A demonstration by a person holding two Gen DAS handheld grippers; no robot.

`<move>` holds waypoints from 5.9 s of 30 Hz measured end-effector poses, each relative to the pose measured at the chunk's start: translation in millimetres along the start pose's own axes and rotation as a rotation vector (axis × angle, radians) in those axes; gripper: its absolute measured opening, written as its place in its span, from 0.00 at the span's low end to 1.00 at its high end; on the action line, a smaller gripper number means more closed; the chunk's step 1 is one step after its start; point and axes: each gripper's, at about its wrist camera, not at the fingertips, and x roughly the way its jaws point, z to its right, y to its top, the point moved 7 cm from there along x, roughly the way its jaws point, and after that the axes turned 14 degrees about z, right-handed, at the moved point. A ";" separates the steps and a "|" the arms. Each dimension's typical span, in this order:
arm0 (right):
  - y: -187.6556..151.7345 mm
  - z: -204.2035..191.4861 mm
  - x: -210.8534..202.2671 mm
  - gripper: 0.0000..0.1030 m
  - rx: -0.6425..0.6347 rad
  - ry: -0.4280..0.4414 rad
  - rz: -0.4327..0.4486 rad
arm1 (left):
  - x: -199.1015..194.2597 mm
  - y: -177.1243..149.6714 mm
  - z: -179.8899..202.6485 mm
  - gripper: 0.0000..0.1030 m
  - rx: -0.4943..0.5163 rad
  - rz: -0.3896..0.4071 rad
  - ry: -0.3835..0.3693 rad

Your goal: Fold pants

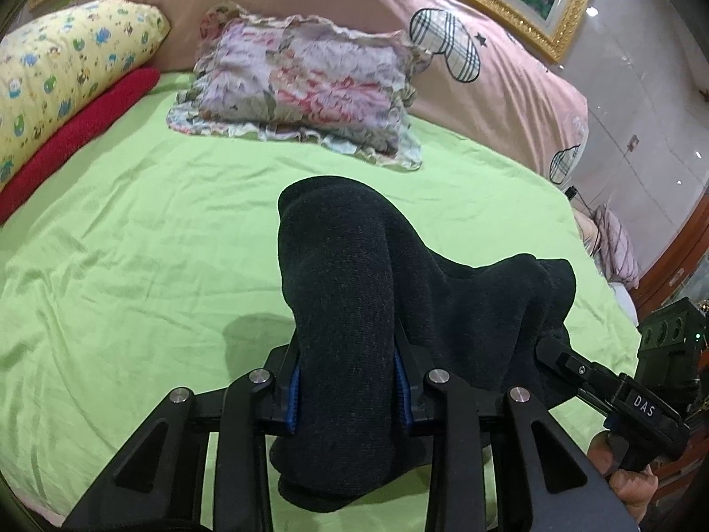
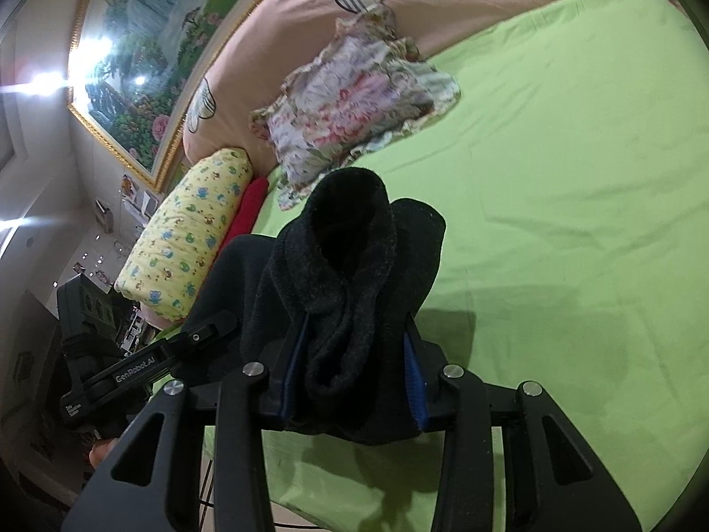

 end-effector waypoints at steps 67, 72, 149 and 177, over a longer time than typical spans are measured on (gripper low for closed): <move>50.5 61.6 195.2 0.61 -0.214 -0.112 -0.151 | 134.1 25.2 -105.3 0.80 -0.099 -0.073 0.254; 55.2 48.2 182.4 0.62 -0.225 -0.098 -0.152 | 119.1 27.1 -97.5 0.80 -0.046 -0.073 0.274; -24.7 1.0 127.7 0.79 -0.586 0.002 -0.298 | 81.7 -33.8 -78.2 0.85 0.199 -0.121 0.375; -16.4 0.6 131.7 0.79 -0.566 0.014 -0.279 | 86.2 -29.9 -80.8 0.85 0.197 -0.109 0.376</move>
